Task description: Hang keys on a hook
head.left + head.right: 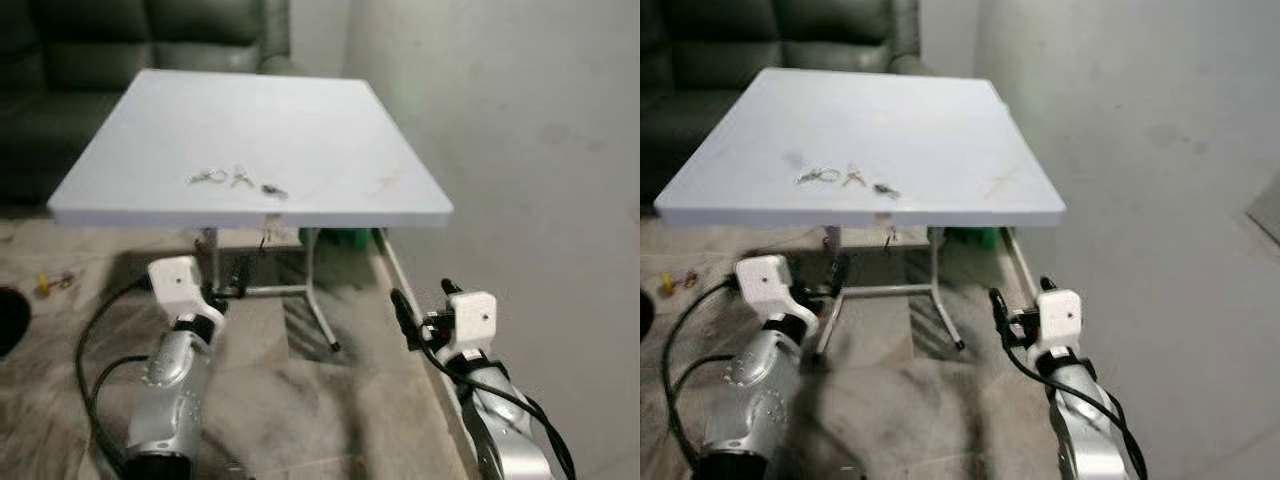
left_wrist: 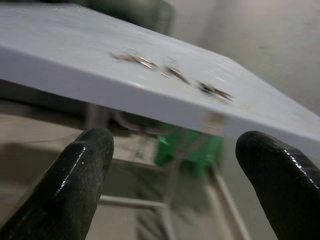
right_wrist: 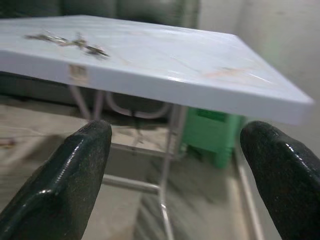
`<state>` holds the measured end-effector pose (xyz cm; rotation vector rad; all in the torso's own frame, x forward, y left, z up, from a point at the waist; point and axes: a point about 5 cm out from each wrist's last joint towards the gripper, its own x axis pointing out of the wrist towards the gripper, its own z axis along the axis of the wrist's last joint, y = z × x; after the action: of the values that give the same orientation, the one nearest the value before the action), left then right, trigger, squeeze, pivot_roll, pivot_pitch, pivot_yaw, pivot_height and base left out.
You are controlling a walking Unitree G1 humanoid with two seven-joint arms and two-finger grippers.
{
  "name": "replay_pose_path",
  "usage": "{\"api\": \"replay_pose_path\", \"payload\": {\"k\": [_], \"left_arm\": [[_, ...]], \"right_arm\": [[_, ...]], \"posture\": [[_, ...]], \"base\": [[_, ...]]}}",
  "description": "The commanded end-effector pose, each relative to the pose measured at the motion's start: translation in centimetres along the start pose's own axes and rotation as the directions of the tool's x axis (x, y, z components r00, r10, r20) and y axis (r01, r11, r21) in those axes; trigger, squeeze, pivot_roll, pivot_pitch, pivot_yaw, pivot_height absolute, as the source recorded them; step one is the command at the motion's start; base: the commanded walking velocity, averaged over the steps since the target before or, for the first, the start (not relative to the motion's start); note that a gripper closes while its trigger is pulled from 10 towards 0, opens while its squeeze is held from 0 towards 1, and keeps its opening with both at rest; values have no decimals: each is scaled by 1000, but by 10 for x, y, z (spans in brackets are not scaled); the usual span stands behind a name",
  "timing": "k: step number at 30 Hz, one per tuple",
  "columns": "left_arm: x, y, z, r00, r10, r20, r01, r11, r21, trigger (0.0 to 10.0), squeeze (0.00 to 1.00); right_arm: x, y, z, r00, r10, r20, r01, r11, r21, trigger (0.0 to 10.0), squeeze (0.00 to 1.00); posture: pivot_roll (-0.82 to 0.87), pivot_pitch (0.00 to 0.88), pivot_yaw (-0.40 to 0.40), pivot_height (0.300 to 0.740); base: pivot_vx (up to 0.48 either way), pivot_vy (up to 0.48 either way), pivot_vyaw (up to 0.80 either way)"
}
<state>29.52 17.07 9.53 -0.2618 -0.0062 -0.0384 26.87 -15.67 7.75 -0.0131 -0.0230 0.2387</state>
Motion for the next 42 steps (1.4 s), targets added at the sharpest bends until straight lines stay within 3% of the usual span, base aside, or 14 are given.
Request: {"api": "replay_pose_path", "payload": {"k": [1, 9, 12, 17, 27, 36, 42], "left_arm": [[1, -9, 0, 1000, -23, 2, 23, 1000, -7, 10000, 0], [-1, -9, 0, 1000, -30, 2, 29, 999, 16, 10000, 0], [-3, -12, -2, 999, -52, -5, 53, 998, 38, 10000, 0], [-9, -18, -4, 993, -119, -16, 119, 991, 54, 10000, 0], [-5, -14, 3, 995, -105, 2, 105, 994, 24, 10000, 0], [-5, -20, 1, 994, -114, -4, 114, 993, 19, 10000, 0], [-5, -23, 1, 991, -131, -7, 131, 990, 54, 10000, 0]], "right_arm": [[-1, -6, 2, 1000, -10, -4, 10, 1000, -6, 10000, 0], [0, -6, 4, 1000, -9, -4, 9, 1000, -1, 10000, 0], [0, -5, 4, 1000, -18, 1, 18, 998, 58, 10000, 0], [1, -5, 8, 1000, 19, 19, -20, 999, 37, 10000, 0], [1, -7, 10, 999, 33, 22, -33, 999, 31, 10000, 0], [2, -2, 9, 999, 42, 22, -43, 998, 45, 10000, 0], [2, -3, 9, 999, 40, 22, -41, 998, 48, 10000, 0]], "posture": [[19, 0, -72, 702], [21, 0, -74, 702], [21, 0, -74, 702], [20, 0, -74, 702], [21, 0, -65, 702], [22, 0, -61, 702], [21, 0, -59, 702]], "base": [[0, 0, 800], [0, 0, 800], [0, 0, 0], [0, 0, 0], [48, 0, 0], [0, 0, 0], [0, 0, 0]]}}
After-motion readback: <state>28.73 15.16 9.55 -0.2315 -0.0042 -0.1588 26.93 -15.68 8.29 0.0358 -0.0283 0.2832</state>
